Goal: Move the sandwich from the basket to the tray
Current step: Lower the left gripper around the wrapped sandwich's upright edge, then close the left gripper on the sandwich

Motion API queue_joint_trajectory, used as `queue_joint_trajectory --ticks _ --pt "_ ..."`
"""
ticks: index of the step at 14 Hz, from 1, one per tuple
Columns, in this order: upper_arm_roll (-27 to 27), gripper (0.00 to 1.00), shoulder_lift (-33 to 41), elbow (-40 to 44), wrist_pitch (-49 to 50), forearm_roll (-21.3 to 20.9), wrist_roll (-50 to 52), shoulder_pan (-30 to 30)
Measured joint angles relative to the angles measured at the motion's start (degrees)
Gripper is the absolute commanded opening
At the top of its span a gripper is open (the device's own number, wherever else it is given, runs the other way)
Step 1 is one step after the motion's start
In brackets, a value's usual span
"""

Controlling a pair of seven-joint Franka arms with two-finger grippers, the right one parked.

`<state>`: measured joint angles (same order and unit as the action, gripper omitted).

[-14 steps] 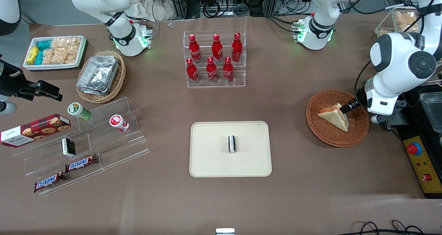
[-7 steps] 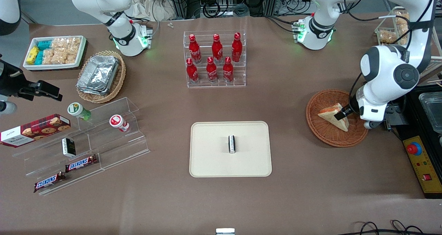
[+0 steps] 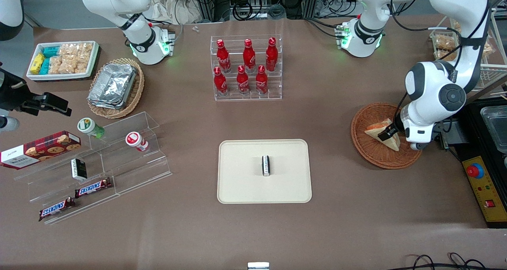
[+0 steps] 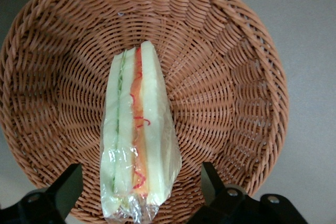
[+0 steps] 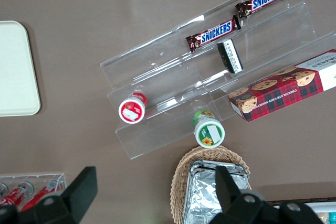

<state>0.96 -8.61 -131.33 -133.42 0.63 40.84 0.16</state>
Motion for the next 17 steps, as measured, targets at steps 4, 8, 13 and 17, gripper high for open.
queue_joint_trajectory --ticks 4,8,13,17 --pt "0.0 1.0 0.03 -0.47 0.0 0.01 1.35 0.0" --pt "0.0 1.0 0.06 -0.73 0.0 0.01 2.66 0.0" --pt "-0.06 1.0 -0.26 -1.42 -0.04 0.01 2.9 0.04" --pt "-0.11 1.0 -1.4 -1.89 -1.9 0.01 3.05 0.12"
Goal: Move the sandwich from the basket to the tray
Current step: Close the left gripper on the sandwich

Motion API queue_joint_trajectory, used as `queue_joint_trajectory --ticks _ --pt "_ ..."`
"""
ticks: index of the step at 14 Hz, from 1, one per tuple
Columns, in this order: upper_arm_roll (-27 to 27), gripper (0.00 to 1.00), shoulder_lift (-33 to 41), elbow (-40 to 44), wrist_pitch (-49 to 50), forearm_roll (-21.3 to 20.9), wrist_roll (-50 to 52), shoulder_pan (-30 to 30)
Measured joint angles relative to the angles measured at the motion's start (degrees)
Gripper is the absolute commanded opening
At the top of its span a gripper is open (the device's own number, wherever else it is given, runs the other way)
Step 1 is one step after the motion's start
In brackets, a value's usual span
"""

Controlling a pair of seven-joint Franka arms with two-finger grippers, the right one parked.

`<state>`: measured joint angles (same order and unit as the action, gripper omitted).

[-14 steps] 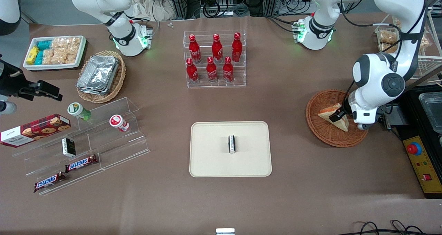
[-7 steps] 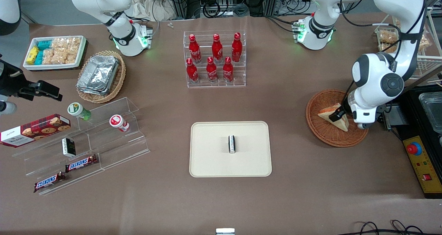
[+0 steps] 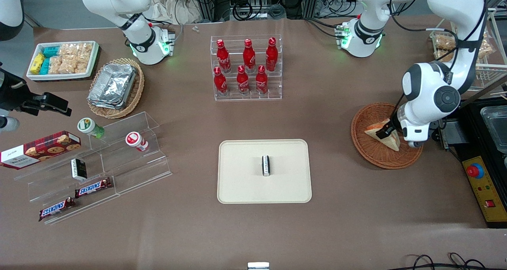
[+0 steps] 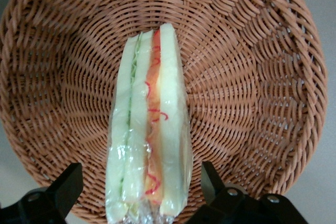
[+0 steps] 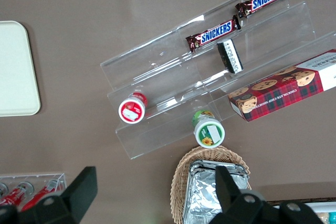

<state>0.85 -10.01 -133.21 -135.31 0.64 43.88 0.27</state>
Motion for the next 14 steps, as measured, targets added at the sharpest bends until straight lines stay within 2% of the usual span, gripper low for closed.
queue_joint_trajectory --ticks 4,5,7,9,10,11,14 --pt "-0.02 1.0 -2.66 -0.06 -3.18 0.01 0.02 0.03" --pt "-0.03 0.91 -2.91 -0.06 -3.4 0.01 0.02 0.06" --pt "-0.06 0.65 -2.95 -0.06 -3.53 0.08 0.06 0.08" --pt "-0.17 0.32 -2.95 -0.06 -3.67 0.22 0.85 0.12" --pt "-0.24 0.12 -2.94 -0.06 -3.72 0.23 1.55 0.13" --pt "-0.28 0.0 -2.91 -0.06 -3.72 0.23 1.96 0.13" --pt "-0.28 0.0 -2.56 0.0 -3.71 0.24 2.24 0.13"
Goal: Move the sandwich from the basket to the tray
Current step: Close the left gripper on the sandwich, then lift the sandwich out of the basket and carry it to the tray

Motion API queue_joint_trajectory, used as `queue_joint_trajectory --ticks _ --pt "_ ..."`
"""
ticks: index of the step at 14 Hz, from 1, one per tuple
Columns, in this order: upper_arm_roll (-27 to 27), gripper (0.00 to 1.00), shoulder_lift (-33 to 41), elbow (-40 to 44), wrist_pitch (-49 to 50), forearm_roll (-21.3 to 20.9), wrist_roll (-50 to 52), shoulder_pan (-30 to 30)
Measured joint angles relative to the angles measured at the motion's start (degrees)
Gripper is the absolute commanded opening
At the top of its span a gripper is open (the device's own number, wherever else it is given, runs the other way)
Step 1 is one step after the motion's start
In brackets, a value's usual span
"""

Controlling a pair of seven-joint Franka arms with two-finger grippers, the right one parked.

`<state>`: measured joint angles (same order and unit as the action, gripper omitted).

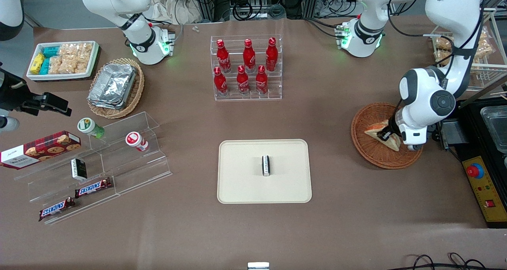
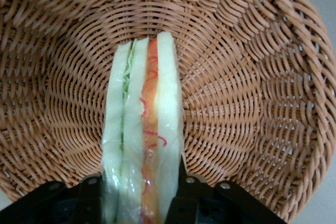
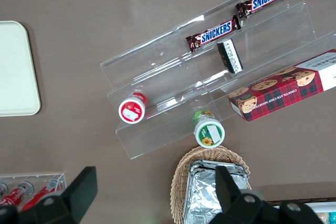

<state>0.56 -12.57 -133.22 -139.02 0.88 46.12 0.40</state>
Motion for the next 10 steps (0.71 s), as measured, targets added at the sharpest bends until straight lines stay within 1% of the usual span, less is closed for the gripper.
queue_joint_trajectory --ticks 2,4,7,10 --pt "0.01 0.0 0.55 0.3 0.32 0.0 -0.04 -0.03" --pt "0.24 0.0 2.81 1.3 3.38 -0.17 -1.94 -0.15" --pt "0.82 0.0 8.58 5.52 13.93 -0.24 -9.76 -0.39" --pt "1.82 0.0 11.83 13.74 27.18 -0.27 -20.15 -0.5"
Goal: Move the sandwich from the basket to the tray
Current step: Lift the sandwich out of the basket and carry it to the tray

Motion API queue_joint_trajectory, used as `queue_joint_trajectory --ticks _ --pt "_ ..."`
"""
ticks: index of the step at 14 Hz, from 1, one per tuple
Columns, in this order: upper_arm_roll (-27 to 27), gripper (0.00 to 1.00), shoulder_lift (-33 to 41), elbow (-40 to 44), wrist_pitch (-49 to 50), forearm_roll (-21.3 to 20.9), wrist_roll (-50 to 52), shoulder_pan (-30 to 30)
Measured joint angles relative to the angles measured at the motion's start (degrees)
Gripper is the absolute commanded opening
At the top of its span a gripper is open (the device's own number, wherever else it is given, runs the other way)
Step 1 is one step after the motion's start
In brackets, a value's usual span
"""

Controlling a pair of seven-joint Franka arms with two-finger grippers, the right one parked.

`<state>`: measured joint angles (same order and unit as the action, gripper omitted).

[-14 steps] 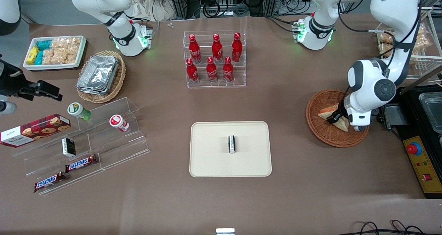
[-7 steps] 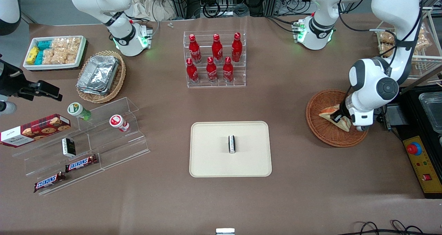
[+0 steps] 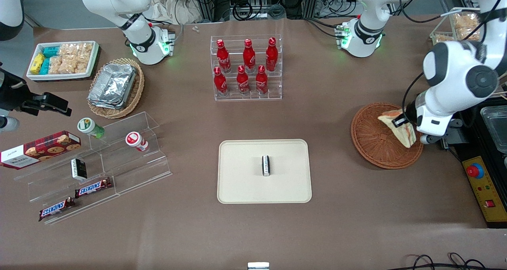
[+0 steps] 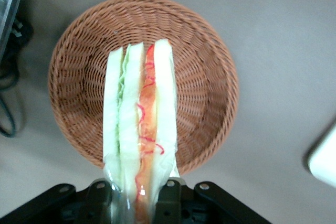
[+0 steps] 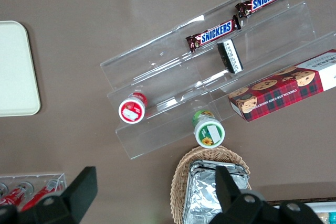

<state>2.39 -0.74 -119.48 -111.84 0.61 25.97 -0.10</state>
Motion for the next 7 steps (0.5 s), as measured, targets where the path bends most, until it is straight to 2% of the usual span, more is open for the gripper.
queue_joint_trajectory --ticks 3,7 --pt "3.58 0.0 0.1 7.56 8.23 0.0 -5.04 -0.08" --pt "12.56 0.0 -0.66 13.25 10.46 -0.02 -5.52 -0.37"
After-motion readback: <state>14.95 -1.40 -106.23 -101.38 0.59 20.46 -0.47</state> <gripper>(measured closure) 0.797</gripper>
